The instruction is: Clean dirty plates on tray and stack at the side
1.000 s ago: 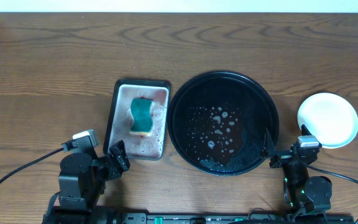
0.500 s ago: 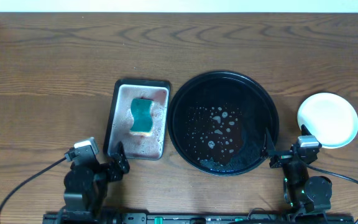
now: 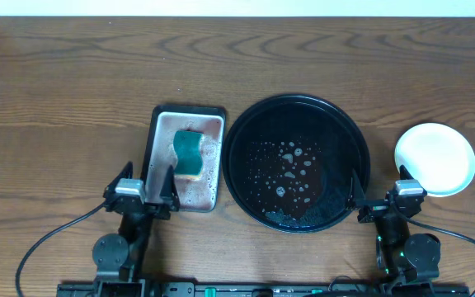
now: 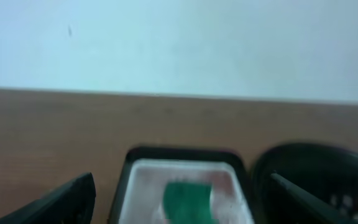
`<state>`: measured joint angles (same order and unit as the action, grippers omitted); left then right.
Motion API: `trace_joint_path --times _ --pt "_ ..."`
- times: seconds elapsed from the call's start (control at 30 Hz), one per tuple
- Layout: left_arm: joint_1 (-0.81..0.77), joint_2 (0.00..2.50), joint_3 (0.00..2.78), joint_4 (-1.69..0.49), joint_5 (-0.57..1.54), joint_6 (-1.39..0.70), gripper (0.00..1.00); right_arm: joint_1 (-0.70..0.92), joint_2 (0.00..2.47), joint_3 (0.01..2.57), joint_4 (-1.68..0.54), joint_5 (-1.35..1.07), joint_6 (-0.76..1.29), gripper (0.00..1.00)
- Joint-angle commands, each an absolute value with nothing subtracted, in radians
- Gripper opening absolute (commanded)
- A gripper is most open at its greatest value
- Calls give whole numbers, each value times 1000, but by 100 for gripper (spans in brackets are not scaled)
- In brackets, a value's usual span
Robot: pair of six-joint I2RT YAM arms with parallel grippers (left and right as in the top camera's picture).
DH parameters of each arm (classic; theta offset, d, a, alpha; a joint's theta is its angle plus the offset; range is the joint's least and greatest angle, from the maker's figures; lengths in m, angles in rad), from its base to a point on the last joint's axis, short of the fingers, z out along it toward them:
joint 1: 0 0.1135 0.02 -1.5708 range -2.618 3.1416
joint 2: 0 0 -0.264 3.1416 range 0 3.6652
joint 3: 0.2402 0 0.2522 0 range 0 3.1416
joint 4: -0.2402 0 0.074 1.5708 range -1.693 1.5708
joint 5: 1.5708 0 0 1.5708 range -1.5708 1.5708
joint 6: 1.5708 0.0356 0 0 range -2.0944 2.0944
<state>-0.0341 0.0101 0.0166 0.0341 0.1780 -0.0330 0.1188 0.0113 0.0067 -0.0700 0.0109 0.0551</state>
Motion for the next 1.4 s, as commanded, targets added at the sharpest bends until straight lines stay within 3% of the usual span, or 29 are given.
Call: trace_joint_path --times 0.0,1.37 --pt "-29 1 4 -39 189 30 87 115 6 6 -75 2 40 99" --pt "-29 4 4 -52 184 30 87 115 6 6 -75 3 40 99"
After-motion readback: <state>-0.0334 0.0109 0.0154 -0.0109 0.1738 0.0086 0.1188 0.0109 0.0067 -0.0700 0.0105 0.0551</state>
